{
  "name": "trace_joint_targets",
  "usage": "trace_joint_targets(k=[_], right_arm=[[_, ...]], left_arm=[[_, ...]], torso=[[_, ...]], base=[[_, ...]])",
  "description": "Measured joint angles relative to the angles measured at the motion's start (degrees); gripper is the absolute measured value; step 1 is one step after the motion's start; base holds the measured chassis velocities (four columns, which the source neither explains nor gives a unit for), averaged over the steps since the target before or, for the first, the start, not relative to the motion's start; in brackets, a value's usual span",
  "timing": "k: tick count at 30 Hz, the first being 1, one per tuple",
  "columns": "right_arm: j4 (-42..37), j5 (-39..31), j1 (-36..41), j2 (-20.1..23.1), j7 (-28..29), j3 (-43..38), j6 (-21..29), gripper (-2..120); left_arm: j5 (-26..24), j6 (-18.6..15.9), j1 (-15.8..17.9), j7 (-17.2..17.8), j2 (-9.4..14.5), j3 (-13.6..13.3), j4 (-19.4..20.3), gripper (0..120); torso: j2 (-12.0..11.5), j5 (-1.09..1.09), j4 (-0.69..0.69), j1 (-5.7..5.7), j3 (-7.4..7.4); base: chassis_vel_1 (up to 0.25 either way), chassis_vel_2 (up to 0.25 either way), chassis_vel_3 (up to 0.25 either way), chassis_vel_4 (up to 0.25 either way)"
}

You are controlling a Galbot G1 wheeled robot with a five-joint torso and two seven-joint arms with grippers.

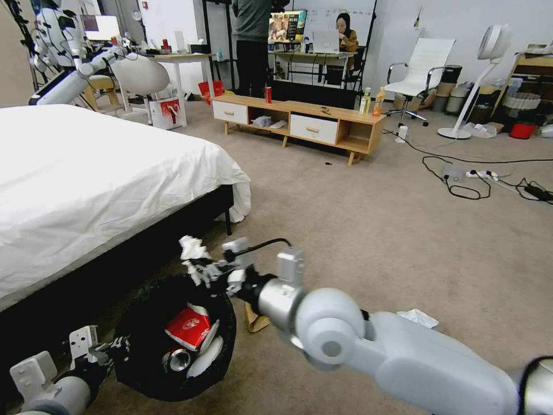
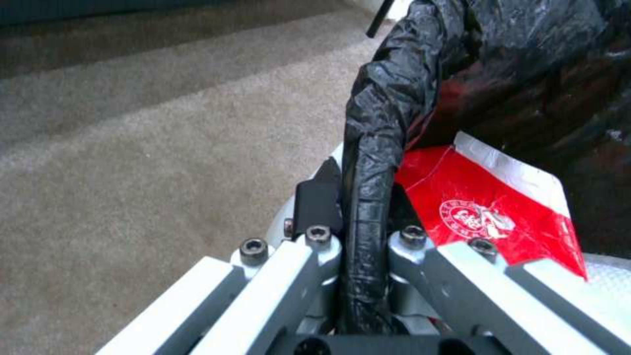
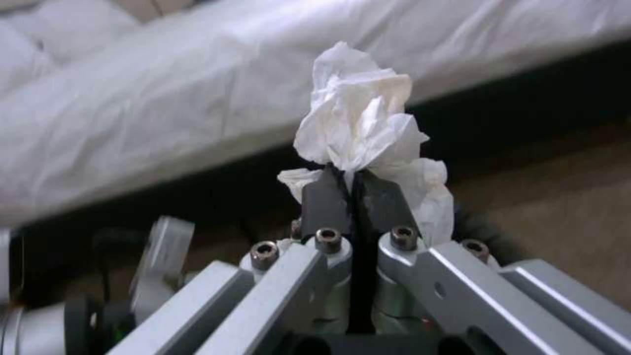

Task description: Pick up the trash bin and place the garbage on the floor into it.

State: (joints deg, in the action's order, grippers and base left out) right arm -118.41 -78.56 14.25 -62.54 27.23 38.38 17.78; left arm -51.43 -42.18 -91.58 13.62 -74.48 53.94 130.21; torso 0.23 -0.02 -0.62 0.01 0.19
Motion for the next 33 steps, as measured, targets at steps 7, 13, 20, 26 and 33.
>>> trace_joint_targets(k=[7,13,20,26,33], right_arm=[[1.57,-1.14,-1.01,-3.20,1.47,3.78,1.69,0],[3.46,-0.84,-0.94,-5.07,2.52,5.75,3.05,0],[6.26,0.67,1.48,-5.72,3.19,7.09,3.72,0],[6.80,2.09,3.96,-3.84,3.51,7.19,4.03,0],[6.46,3.26,6.11,-2.39,4.53,6.92,4.58,9]], left_arm=[[-0.05,0.00,0.48,-0.27,0.64,-0.02,-0.43,3],[-0.09,0.00,0.74,-0.55,0.85,-0.04,-0.59,3],[-0.14,0.00,0.53,-0.80,1.00,0.01,-0.29,3],[-0.14,0.01,0.40,-0.94,0.85,0.00,-0.30,3],[0.05,0.04,0.39,-1.11,0.69,-0.10,-0.49,3]], torso=[[0.00,0.00,0.00,0.00,0.00],[0.00,0.01,-0.01,0.00,0.00],[0.00,0.02,0.00,0.00,0.00],[0.00,0.02,-0.02,0.00,0.00],[0.01,0.02,0.00,0.00,0.00]], base=[[0.000,0.000,0.000,0.000],[0.000,0.000,0.000,0.000],[0.000,0.000,0.000,0.000],[0.000,0.000,0.000,0.000],[0.000,0.000,0.000,0.000]])
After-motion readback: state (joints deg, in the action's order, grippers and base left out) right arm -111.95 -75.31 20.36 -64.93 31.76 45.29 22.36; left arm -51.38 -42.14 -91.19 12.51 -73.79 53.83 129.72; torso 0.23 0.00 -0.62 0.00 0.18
